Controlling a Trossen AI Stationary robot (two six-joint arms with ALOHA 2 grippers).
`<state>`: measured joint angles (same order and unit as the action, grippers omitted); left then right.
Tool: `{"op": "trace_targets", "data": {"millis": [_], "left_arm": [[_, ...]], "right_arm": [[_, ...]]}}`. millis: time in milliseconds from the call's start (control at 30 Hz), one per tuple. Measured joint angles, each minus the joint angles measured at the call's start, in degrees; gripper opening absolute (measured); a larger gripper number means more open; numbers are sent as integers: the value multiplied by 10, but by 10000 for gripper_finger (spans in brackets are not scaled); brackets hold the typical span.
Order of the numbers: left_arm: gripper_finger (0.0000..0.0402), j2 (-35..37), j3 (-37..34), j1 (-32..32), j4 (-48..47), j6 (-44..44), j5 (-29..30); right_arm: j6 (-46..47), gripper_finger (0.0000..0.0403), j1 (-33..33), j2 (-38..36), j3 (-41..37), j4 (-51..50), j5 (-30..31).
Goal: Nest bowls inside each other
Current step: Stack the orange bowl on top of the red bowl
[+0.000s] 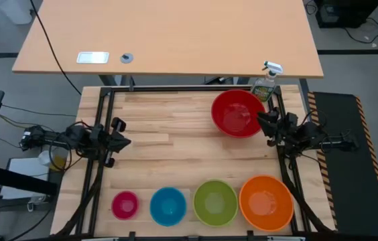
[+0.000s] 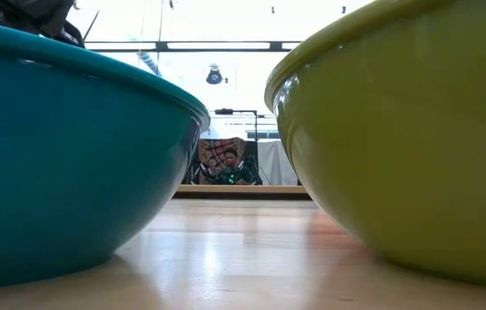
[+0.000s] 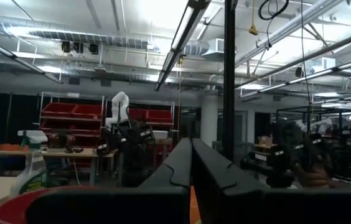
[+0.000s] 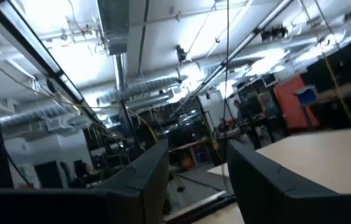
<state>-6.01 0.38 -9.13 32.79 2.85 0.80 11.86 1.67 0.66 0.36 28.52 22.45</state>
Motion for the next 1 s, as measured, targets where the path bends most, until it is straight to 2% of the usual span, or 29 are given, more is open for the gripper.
{"op": "trace_targets", "data": {"millis": [133, 300, 433, 567, 767, 900, 1000], "left_arm": [[14, 0, 0, 0, 0, -10, 10], [14, 0, 0, 0, 0, -10, 61], [14, 0, 0, 0, 5, -29, 76], [21, 0, 0, 0, 5, -65, 140], [82, -8, 20, 0, -21, -72, 253], [136, -24, 54, 0, -30, -97, 281], [170, -40, 68, 0, -40, -116, 281]], "right_arm": [[29, 169, -4, 32, 7, -22, -9], [32, 169, -10, 112, 73, -113, -60], [54, 169, -6, 195, 189, -287, -88], [90, 169, 14, 305, 306, -496, -109], [83, 169, 49, 448, 426, -720, -184], [109, 171, 62, 529, 483, -832, -198], [139, 185, 74, 579, 510, -870, -255]]}}
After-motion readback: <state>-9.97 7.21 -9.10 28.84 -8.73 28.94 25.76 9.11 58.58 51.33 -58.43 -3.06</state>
